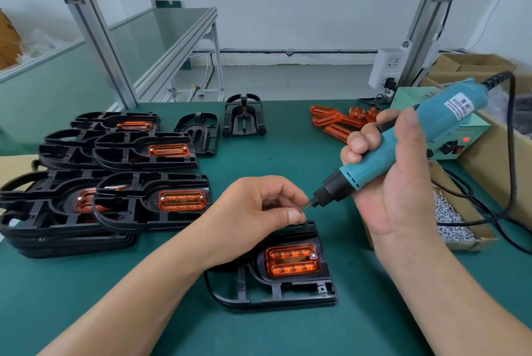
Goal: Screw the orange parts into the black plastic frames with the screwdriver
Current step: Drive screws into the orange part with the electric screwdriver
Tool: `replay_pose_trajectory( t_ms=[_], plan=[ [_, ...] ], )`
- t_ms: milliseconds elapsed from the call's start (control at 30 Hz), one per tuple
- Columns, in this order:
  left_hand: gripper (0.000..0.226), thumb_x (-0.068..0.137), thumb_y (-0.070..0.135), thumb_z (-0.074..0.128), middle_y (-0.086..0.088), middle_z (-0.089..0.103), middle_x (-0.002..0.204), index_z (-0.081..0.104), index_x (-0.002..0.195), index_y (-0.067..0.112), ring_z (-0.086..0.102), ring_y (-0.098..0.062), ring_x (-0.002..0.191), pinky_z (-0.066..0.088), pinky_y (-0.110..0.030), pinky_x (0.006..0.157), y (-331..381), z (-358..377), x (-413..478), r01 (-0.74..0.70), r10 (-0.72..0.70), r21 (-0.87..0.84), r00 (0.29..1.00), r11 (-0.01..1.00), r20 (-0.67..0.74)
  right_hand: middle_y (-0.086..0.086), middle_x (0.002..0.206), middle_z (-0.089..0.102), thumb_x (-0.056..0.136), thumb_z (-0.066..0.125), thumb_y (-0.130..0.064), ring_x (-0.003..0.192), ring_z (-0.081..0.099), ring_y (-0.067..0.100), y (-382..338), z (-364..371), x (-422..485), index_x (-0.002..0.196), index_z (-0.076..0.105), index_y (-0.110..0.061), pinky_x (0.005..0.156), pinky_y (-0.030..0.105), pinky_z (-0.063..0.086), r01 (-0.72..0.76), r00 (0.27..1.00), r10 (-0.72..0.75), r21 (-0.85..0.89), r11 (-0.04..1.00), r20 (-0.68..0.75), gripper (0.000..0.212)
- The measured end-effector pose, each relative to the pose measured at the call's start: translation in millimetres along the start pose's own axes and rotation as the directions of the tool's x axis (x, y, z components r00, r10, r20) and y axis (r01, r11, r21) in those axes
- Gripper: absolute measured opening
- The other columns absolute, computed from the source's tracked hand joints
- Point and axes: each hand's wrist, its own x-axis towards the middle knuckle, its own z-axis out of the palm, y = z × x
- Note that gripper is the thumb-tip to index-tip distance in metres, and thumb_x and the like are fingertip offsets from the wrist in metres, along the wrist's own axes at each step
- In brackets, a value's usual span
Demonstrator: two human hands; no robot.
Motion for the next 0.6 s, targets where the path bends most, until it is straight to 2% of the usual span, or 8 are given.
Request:
replay_pose_trajectory(
  t_ms=[100, 200, 400, 600],
  plan=[
    [0.019, 0.098, 0.009, 0.072, 0.004, 0.081, 0.097, 0.075, 0.108, 0.025, 0.076, -0.011, 0.097, 0.057, -0.023, 0.093, 0.0, -1.8, 0.2, 0.009, -0.009, -0.023, 0.999, 1.000, 0.036, -0.002, 0.076, 0.050, 0.101, 0.060, -0.042, 0.070, 0.053, 0.014, -1.4, 1.0, -0.5, 0.094, 0.061, -0.019, 0.065, 0.025, 0.048, 0.004, 1.000, -0.004, 0.002, 1.000, 0.025, 0.024],
    [0.018, 0.099, 0.007, 0.070, 0.001, 0.081, 0.098, 0.073, 0.111, 0.020, 0.077, -0.014, 0.098, 0.056, -0.022, 0.092, -1.0, -2.9, 1.0, 0.012, -0.008, -0.063, 0.998, 0.998, 0.059, -0.003, 0.076, 0.050, 0.096, 0.062, -0.044, 0.069, 0.053, 0.013, -2.1, 1.7, -0.7, 0.094, 0.061, -0.020, 0.065, 0.024, 0.048, 0.010, 0.999, -0.011, 0.007, 1.000, 0.035, 0.025],
    [0.019, 0.094, 0.014, 0.077, 0.001, 0.081, 0.097, 0.075, 0.104, 0.029, 0.077, -0.018, 0.097, 0.059, -0.031, 0.095, -0.7, -2.1, 2.1, 0.007, -0.005, -0.078, 1.000, 0.997, 0.021, -0.002, 0.076, 0.050, 0.108, 0.049, -0.036, 0.069, 0.054, 0.014, -0.8, 1.3, 0.2, 0.096, 0.059, -0.019, 0.065, 0.025, 0.048, 0.000, 1.000, 0.000, 0.001, 1.000, 0.026, 0.024],
    [0.017, 0.092, 0.015, 0.080, 0.003, 0.081, 0.095, 0.076, 0.103, 0.028, 0.077, -0.016, 0.096, 0.057, -0.041, 0.100, -1.2, 0.3, 1.1, 0.029, -0.029, -0.039, 1.000, 0.999, 0.000, -0.001, 0.078, 0.048, 0.110, 0.049, -0.037, 0.070, 0.053, 0.015, 2.7, 2.7, -2.4, 0.098, 0.056, -0.018, 0.066, 0.025, 0.047, 0.003, 1.000, -0.003, -0.034, 0.999, 0.006, 0.023]
  ],
)
